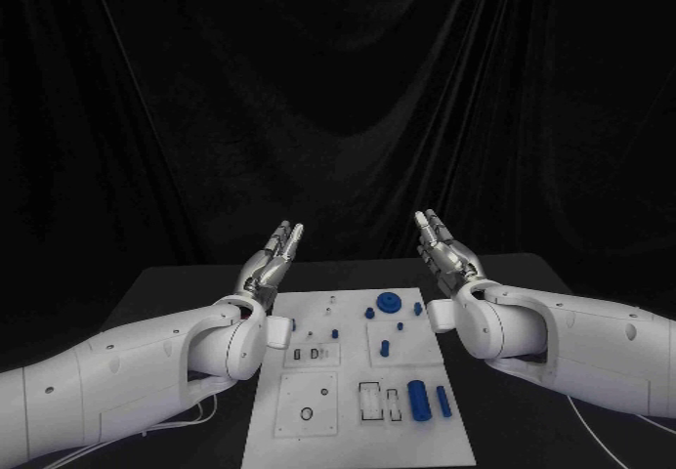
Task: Assemble the parts on the task board
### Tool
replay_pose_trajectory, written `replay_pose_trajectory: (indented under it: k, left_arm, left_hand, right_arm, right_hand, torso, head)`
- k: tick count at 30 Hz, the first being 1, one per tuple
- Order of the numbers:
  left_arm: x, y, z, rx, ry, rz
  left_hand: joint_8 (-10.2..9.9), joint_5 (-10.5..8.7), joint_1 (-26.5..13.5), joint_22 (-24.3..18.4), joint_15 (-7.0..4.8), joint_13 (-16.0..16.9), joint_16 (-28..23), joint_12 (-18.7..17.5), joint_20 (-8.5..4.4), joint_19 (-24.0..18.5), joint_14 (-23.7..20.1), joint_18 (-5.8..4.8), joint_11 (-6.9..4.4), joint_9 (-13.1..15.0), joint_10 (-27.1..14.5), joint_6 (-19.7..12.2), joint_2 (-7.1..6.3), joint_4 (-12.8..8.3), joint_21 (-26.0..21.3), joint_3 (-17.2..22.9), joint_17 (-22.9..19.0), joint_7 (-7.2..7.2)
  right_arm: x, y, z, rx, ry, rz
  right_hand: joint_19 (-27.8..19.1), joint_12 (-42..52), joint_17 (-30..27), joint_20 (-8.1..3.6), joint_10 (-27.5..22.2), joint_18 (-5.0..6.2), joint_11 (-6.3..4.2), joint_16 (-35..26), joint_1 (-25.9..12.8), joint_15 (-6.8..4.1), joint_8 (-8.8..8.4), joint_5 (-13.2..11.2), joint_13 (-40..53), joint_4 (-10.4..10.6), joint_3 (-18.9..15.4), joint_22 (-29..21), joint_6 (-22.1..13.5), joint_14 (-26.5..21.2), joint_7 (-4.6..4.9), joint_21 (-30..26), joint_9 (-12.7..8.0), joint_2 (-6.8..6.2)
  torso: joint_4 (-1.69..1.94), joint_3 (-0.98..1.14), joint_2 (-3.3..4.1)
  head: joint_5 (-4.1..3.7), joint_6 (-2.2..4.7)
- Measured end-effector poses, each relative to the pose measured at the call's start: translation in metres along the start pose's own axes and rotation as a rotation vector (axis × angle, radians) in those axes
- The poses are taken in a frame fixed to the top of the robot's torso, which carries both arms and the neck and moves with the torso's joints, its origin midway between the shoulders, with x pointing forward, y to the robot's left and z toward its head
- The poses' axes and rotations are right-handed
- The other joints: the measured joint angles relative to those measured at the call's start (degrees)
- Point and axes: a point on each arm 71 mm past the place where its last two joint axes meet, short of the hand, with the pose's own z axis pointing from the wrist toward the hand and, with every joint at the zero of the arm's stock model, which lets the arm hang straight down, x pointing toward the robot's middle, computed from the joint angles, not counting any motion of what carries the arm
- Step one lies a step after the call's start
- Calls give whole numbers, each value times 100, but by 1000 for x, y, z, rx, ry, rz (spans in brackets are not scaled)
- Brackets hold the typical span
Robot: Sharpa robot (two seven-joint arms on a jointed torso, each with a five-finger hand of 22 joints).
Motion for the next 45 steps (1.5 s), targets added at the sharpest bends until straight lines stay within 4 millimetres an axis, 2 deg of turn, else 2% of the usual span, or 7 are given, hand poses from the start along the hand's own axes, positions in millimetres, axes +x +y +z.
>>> replay_pose_trajectory:
  k: [18,24,27,32,35,40,45]
  left_arm:
    - [14,-9,14,-15,358,-156]
    - [-6,0,15,-19,384,-192]
    - [-5,-1,14,-14,408,-210]
    - [-8,-2,12,-11,431,-228]
    - [-12,-2,10,-12,437,-235]
    - [-17,0,7,-18,442,-243]
    - [-24,4,5,-32,439,-247]
  left_hand:
    - [0,22,190,0,1,-5,0,0,1,0,0,-1,45,8,0,63,156,0,0,-153,-1,63]
    - [34,175,414,0,1,-4,0,0,1,0,0,137,207,57,-1,294,247,-1,0,-185,-4,194]
    - [34,383,555,1,1,-4,0,0,1,0,0,136,249,68,0,380,284,-1,0,-185,-4,218]
    - [34,781,835,1,1,-4,0,0,124,7,0,136,311,80,0,475,333,1,0,-183,-4,289]
    - [58,926,927,1,1,-3,0,0,171,-3,0,135,354,88,1,533,339,-1,0,-151,-4,329]
    - [57,1042,1025,1,1,-3,0,0,239,10,0,135,396,90,17,584,377,15,0,-135,-3,340]
    - [57,1282,1195,1,1,-2,0,0,283,12,0,135,405,98,12,648,413,0,0,-85,-3,364]
  right_arm:
    - [3,-1,4,74,73,137]
    - [-6,-2,9,100,95,159]
    - [-5,-3,9,117,121,173]
    - [-6,-5,10,156,166,190]
    - [-7,-6,9,174,203,183]
    - [-9,-6,8,176,284,102]
    - [-10,-7,6,182,344,-25]
  right_hand:
    - [0,83,0,0,15,-1,70,0,93,0,0,18,21,-3,-93,0,71,0,138,0,2,89]
    - [0,128,0,0,13,-1,244,0,159,1,0,18,33,-3,-157,0,125,0,312,0,20,83]
    - [-1,195,0,46,29,-1,509,0,227,1,77,18,46,-3,-188,0,301,0,571,0,64,60]
    - [92,442,0,678,135,-2,920,0,411,69,295,18,90,-3,-188,39,678,7,973,42,134,-33]
    - [462,835,81,1161,416,-2,1260,142,579,604,611,46,159,-3,-188,166,1125,213,1327,270,214,-95]
    - [1521,1401,289,1637,913,3,1853,651,1023,1072,906,330,237,-117,-74,393,1630,1212,1794,787,259,-124]
    - [3301,1849,399,1854,1852,-31,2503,1403,1713,1466,760,688,287,-154,22,580,1906,3479,1947,1427,243,-196]
  torso:
    - [0,0,0]
    - [0,-3,1]
    - [-4,-3,0]
    - [-8,-4,0]
    - [-9,-5,-3]
    - [-11,-5,-7]
    - [-15,-5,-10]
  head:
    - [0,0]
    - [61,-179]
    - [81,-235]
    - [136,-322]
    - [154,-375]
    - [174,-458]
    - [174,-463]
